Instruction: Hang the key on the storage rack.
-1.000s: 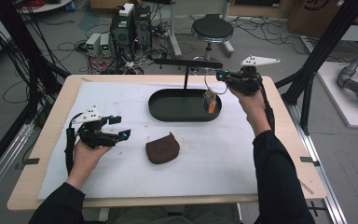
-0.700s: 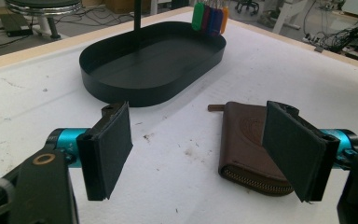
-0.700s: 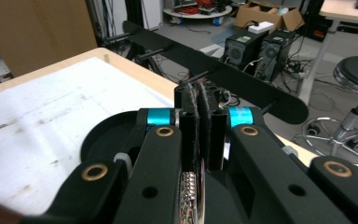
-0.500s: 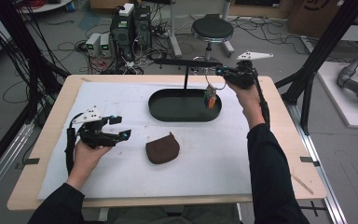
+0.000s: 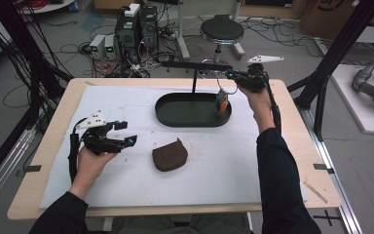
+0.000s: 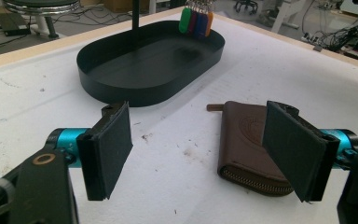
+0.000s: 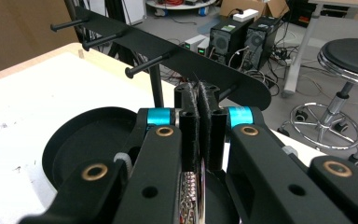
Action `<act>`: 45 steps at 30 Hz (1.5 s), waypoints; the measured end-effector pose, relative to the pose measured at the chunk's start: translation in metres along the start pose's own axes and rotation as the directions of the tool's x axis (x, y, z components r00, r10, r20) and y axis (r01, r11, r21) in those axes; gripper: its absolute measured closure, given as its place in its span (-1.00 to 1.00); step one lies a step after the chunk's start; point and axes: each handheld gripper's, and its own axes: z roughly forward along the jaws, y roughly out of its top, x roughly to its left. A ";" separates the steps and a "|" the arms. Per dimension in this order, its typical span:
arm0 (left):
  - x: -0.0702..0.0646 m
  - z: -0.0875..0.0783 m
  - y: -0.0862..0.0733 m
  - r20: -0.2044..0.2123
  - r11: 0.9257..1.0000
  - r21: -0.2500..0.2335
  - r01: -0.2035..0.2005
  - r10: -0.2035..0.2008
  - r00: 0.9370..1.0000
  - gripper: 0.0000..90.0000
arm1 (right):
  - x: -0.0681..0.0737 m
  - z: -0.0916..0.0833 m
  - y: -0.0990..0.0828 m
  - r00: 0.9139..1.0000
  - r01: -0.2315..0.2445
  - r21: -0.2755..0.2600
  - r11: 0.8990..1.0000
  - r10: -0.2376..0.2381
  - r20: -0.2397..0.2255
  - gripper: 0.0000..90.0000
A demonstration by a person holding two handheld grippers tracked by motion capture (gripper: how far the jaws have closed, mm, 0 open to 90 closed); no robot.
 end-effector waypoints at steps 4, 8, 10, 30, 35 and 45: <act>0.000 0.000 0.000 0.000 1.000 0.000 0.000 0.000 1.000 -0.46 | -0.001 0.000 0.000 1.000 0.003 -0.008 1.000 -0.003 0.003 0.96; 0.000 0.000 0.000 -0.001 1.000 -0.002 0.004 -0.004 1.000 -0.46 | -0.003 -0.001 -0.001 1.000 -0.004 0.002 1.000 0.004 0.013 0.96; 0.000 0.000 0.000 -0.001 1.000 -0.002 -0.001 0.001 1.000 -0.46 | -0.005 -0.001 -0.002 1.000 -0.010 0.006 1.000 0.010 0.018 0.96; 0.000 -0.001 -0.001 0.005 1.000 0.000 0.004 -0.004 1.000 -0.46 | -0.008 0.002 -0.004 1.000 -0.014 0.010 1.000 0.014 0.025 0.96; 0.000 -0.002 -0.001 0.004 1.000 -0.001 0.005 -0.005 1.000 -0.46 | -0.007 0.001 -0.004 0.999 -0.015 0.011 1.000 0.015 0.031 0.96; 0.000 -0.002 -0.001 0.004 1.000 0.001 0.003 -0.003 1.000 -0.46 | -0.007 0.001 -0.004 0.999 -0.013 0.023 1.000 0.012 0.039 0.94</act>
